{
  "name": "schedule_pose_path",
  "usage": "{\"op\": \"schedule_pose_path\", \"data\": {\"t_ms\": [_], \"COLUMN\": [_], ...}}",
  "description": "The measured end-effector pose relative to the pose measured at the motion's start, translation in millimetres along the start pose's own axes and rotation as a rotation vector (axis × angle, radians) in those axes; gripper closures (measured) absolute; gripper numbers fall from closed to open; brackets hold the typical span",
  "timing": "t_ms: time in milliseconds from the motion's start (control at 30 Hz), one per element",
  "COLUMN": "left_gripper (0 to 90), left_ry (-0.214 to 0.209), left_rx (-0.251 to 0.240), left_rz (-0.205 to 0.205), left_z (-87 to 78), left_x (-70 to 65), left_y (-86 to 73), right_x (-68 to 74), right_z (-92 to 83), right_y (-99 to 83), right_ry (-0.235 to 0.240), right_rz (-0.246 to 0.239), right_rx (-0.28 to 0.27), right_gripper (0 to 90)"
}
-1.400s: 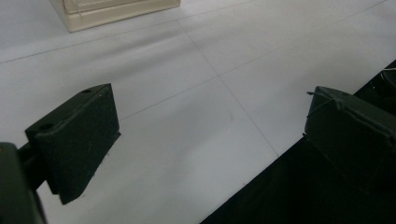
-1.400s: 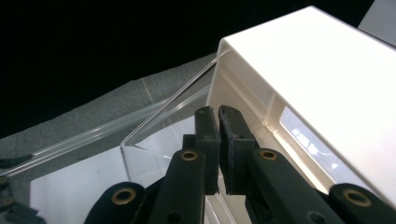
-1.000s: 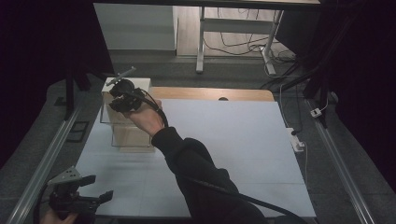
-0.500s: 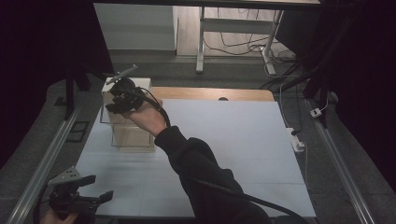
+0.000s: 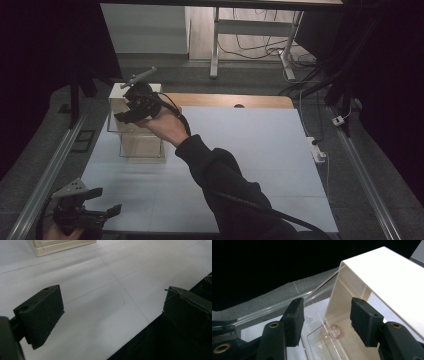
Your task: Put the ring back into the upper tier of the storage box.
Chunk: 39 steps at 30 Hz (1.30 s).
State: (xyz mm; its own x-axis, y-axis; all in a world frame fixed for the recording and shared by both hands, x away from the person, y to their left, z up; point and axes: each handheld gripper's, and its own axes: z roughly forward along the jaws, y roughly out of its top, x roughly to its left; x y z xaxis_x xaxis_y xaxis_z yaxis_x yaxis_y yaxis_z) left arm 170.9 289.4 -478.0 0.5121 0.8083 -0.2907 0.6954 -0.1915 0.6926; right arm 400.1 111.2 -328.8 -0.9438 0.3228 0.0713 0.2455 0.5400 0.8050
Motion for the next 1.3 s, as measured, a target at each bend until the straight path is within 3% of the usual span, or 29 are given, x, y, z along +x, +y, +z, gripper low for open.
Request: {"op": "schedule_pose_path", "data": {"t_ms": [267, 967, 1300], "left_gripper": [3.0, 2.4, 2.1], "left_ry": [0.0, -0.018, -0.018], "left_rx": [0.002, -0.001, 0.005], "left_rz": [0.002, 0.005, 0.011], "left_z": [0.0, 0.8, 1.0], "left_x": [0.7, 0.7, 0.7], "left_y": [0.3, 0.5, 0.9], "right_x": [-0.9, -0.1, -4.3], "right_z": [-20.9, -47.6, -58.2], "right_y": [-2.0, -21.9, -34.1], "right_ry": [0.018, 0.038, 0.032], "right_rz": [-0.003, -0.019, 0.009], "right_rx": [-0.022, -0.048, -0.042], "right_gripper": [37.3, 27.7, 16.5]}}
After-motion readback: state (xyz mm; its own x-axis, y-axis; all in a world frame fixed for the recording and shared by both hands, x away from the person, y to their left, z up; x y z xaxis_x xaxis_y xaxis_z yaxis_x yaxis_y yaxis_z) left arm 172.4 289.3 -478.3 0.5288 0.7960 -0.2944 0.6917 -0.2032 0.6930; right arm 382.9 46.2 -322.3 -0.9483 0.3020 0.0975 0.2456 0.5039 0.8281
